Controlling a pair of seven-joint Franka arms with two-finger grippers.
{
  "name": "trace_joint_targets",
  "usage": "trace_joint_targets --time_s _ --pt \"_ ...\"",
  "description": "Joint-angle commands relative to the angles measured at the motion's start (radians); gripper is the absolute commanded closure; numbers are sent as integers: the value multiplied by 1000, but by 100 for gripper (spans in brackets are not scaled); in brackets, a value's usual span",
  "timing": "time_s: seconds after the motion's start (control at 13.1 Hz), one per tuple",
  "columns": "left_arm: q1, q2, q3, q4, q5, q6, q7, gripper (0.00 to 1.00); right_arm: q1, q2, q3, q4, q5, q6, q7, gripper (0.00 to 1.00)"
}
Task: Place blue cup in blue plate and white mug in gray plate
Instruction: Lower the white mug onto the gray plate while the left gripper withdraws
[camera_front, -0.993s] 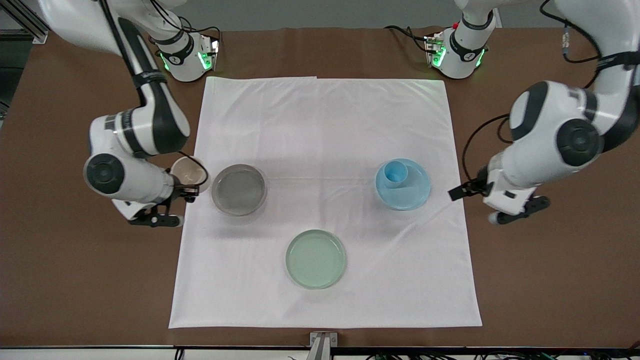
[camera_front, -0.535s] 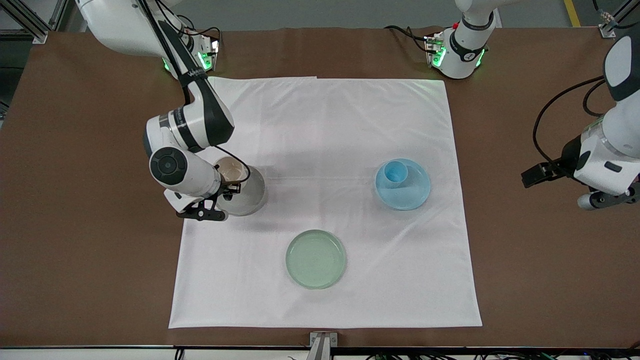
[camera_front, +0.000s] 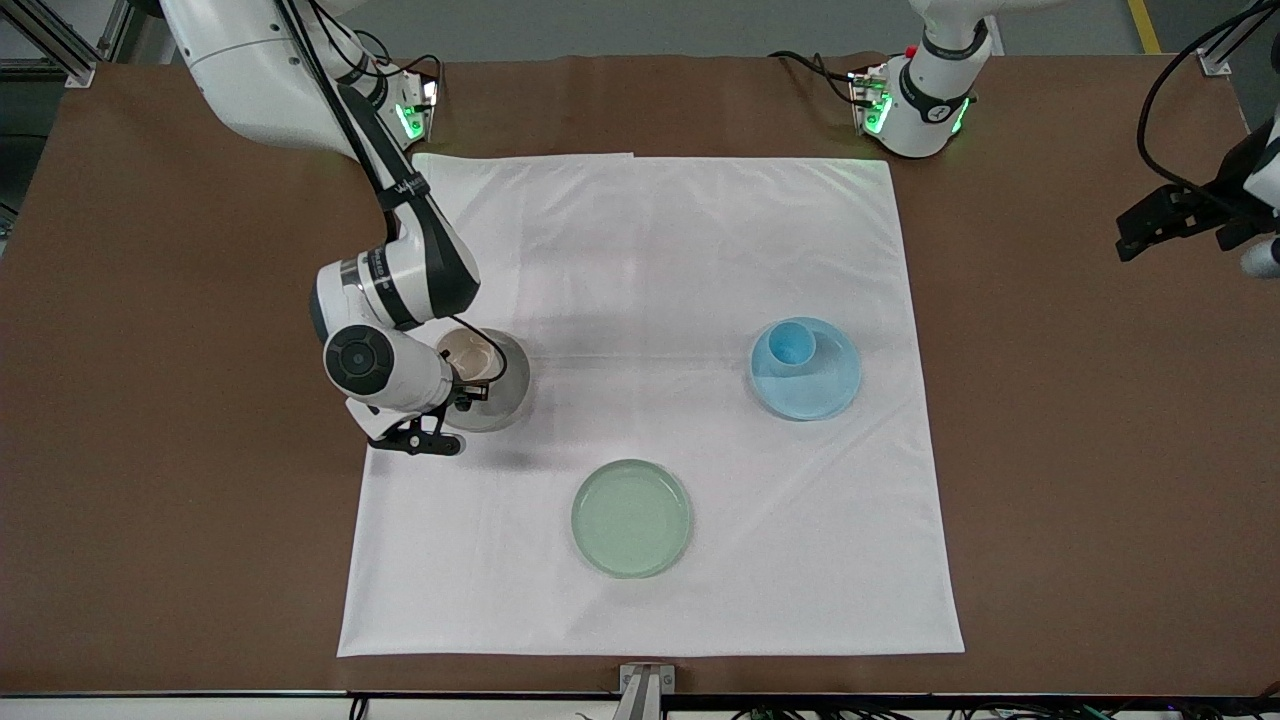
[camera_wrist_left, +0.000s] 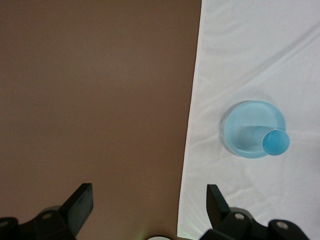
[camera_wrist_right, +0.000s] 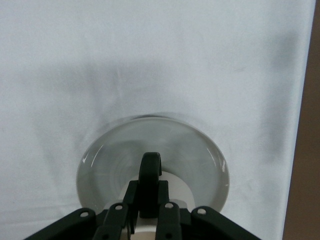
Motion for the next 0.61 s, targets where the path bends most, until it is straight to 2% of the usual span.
trace_joint_targets --time_s 0.0,0.23,0.31,0.38,0.46,0.53 --pt "-32 -77 33 -101 -21 39 -2 0 0 9 2 -6 15 18 -8 95" --pt "-45 -67 26 -92 -23 54 -2 0 0 29 2 -4 15 37 -8 91" --pt "-45 -68 -3 -93 -38 80 -2 0 1 29 3 -4 15 37 -8 85" --pt "-40 -64 -41 -92 -37 92 -5 0 1 27 3 -3 15 28 -3 54" --pt "-37 -66 -48 -93 -34 91 -5 0 1 26 2 -3 13 23 3 15" --pt "-32 -67 -45 -92 -38 88 -2 0 1 17 2 -4 13 12 2 0"
